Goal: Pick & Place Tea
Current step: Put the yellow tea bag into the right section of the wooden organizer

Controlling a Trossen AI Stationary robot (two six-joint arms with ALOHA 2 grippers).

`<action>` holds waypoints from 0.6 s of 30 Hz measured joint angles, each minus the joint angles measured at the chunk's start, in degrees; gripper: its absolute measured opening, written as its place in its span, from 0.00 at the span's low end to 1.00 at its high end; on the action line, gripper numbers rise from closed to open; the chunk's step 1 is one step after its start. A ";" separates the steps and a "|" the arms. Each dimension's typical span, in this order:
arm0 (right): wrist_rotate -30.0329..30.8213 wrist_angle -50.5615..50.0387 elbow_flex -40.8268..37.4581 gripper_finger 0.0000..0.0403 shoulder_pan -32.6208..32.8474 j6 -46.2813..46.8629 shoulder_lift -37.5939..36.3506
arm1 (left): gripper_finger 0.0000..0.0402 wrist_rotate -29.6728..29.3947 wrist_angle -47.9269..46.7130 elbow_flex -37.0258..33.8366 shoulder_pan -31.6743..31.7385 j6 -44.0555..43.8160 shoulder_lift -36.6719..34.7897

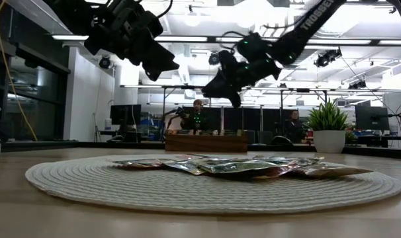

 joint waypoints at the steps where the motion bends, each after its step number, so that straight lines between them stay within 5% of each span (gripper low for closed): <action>1: 0.31 -3.49 0.88 0.18 1.21 -1.66 0.00 | 0.38 0.01 -0.45 0.00 0.00 0.31 0.00; 8: 5.92 -21.59 5.09 0.01 9.53 -8.10 -0.36 | 0.38 0.08 -0.80 0.00 0.00 1.56 0.00; 18: 12.58 -40.38 6.73 0.00 21.42 -10.86 -1.97 | 0.38 -0.45 -5.40 0.00 0.00 3.91 0.00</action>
